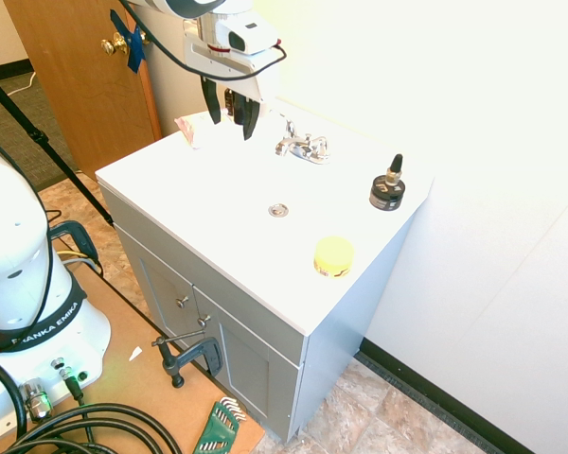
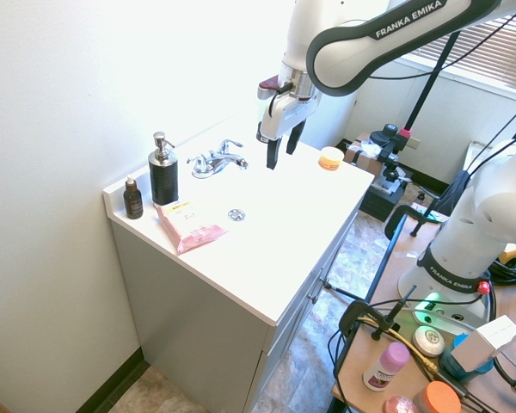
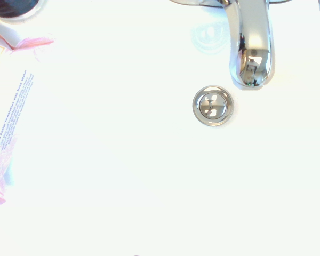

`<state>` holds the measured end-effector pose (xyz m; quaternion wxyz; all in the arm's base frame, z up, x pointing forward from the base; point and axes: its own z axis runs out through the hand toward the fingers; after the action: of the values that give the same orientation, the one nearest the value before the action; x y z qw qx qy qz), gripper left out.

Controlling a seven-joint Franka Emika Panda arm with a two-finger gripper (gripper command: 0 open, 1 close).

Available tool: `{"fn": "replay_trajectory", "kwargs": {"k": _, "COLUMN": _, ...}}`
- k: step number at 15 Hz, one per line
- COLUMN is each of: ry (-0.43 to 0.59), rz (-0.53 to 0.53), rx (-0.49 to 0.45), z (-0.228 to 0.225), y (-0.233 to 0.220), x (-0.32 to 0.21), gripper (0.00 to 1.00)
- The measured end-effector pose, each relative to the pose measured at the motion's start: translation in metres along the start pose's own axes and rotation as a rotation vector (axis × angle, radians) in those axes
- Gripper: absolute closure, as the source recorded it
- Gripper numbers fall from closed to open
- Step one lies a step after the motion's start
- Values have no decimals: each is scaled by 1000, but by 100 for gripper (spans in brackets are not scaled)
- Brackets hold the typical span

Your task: Turn off the cold water

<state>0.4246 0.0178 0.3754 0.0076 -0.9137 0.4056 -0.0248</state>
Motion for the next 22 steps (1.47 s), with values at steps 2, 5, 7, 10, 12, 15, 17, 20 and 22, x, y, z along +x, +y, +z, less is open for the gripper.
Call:
{"fn": "replay_trajectory", "kwargs": {"k": 2, "ry": 1, "rz": 1, "rx": -1, "z": 0, "y": 0, "x": 0, "gripper": 0}}
{"fn": "replay_trajectory", "kwargs": {"k": 5, "ry": 21, "rz": 44, "rx": 12, "z": -2, "y": -6, "x": 10, "gripper": 0}}
{"fn": "replay_trajectory", "kwargs": {"k": 7, "ry": 33, "rz": 109, "rx": 27, "z": -3, "y": -19, "x": 35, "gripper": 0}}
{"fn": "replay_trajectory", "kwargs": {"k": 10, "ry": 57, "rz": 211, "rx": 11, "z": 12, "y": -39, "x": 88, "gripper": 0}}
{"fn": "replay_trajectory", "kwargs": {"k": 12, "ry": 66, "rz": 266, "rx": -8, "z": 32, "y": -45, "x": 118, "gripper": 0}}
{"fn": "replay_trajectory", "kwargs": {"k": 15, "ry": 80, "rz": 305, "rx": -38, "z": 61, "y": -45, "x": 145, "gripper": 0}}
{"fn": "replay_trajectory", "kwargs": {"k": 17, "ry": 87, "rz": 323, "rx": -49, "z": 71, "y": -39, "x": 156, "gripper": 0}}
{"fn": "replay_trajectory", "kwargs": {"k": 20, "ry": 97, "rz": 349, "rx": -59, "z": 81, "y": -28, "x": 172, "gripper": 0}}
{"fn": "replay_trajectory", "kwargs": {"k": 22, "ry": 112, "rz": 362, "rx": -61, "z": 83, "y": -24, "x": 185, "gripper": 0}}
